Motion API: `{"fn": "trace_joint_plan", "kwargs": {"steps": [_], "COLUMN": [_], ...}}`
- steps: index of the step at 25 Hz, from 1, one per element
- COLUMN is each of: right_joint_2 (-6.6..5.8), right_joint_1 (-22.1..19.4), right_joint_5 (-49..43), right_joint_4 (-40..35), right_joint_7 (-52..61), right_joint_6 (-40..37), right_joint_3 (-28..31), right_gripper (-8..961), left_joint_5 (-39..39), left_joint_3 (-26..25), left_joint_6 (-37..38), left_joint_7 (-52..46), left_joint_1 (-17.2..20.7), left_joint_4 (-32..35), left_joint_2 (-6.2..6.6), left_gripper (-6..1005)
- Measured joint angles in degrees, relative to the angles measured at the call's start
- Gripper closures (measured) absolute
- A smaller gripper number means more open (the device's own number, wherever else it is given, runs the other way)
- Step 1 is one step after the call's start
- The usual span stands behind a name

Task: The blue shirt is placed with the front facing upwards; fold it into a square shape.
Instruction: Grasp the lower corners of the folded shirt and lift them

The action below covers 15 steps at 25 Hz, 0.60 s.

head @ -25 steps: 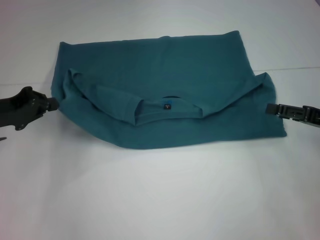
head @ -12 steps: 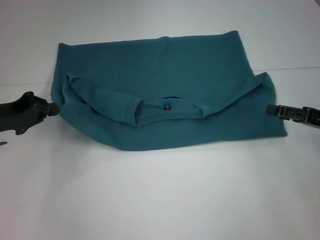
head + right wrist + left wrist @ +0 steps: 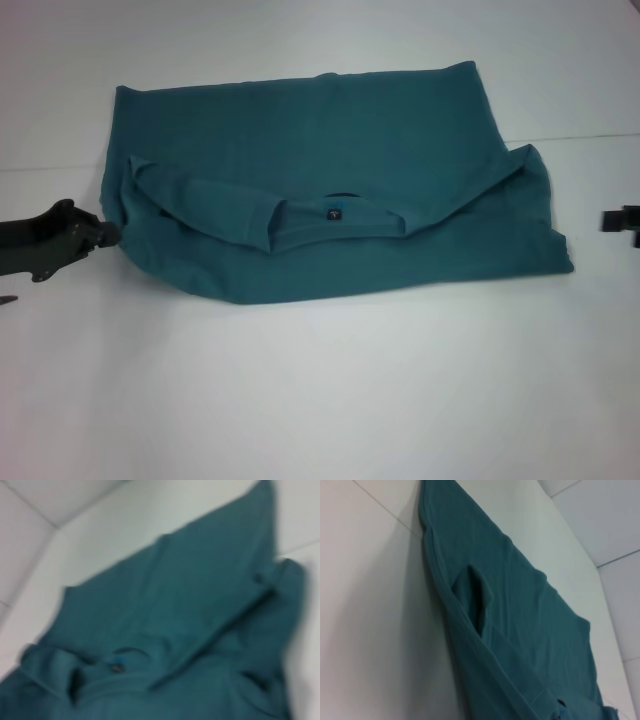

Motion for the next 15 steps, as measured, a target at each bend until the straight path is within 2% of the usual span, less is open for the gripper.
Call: {"fn": "trace_joint_plan", "kwargs": {"steps": [3,6,10,15], "right_joint_2": [-2.38,-2.82,-1.99,1.13], "right_joint_1": [2.13,3.48,5.05,6.68], "right_joint_5": [-7.75,-12.64,-14.82,-15.23], "right_joint_4": [-1.15,-2.94,-3.31,-2.96], "right_joint_7": [5.81,9.0,9.21,6.56], "right_joint_6": [-1.88,-2.36,-1.28,2.96], "right_joint_3": [0.3,0.59,0.18,-0.16], "right_gripper": [205,209,215,222], "left_joint_5": [0.74,0.87,0.67,0.46], "left_joint_3": [0.66,1.7,2.69,2.94], "left_joint_6": [-0.23,-0.76,-0.83,-0.84], "left_joint_7": [0.19,0.63,0.92,0.94], "left_joint_1": [-0.29,-0.56,-0.63,-0.62], "left_joint_4": [0.14,0.19,0.27,0.35], "left_joint_2": [-0.08,-0.26,-0.57,-0.63], "left_gripper": [984,984,984,984]}}
